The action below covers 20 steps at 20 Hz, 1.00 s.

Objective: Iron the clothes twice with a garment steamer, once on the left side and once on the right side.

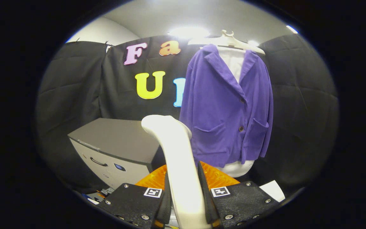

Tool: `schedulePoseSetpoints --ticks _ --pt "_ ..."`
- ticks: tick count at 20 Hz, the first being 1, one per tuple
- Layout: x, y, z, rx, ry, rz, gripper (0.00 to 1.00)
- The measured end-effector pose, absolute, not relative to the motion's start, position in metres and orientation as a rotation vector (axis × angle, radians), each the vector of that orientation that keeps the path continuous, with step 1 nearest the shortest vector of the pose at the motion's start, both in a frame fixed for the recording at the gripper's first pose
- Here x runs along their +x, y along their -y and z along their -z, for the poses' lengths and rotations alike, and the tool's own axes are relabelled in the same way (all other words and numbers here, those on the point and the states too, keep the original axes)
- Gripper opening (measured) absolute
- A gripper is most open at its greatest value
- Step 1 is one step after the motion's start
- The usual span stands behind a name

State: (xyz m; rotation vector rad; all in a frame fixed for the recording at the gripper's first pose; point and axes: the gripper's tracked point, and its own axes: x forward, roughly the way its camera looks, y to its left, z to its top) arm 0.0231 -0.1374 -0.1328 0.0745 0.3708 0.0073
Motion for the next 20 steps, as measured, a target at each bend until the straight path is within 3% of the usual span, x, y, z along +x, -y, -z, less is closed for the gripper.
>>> schedulePoseSetpoints --ticks 8,20 --pt "0.044 0.073 0.055 0.090 -0.205 0.066 0.42" --pt "0.071 0.032 0.036 0.099 -0.170 0.147 0.42"
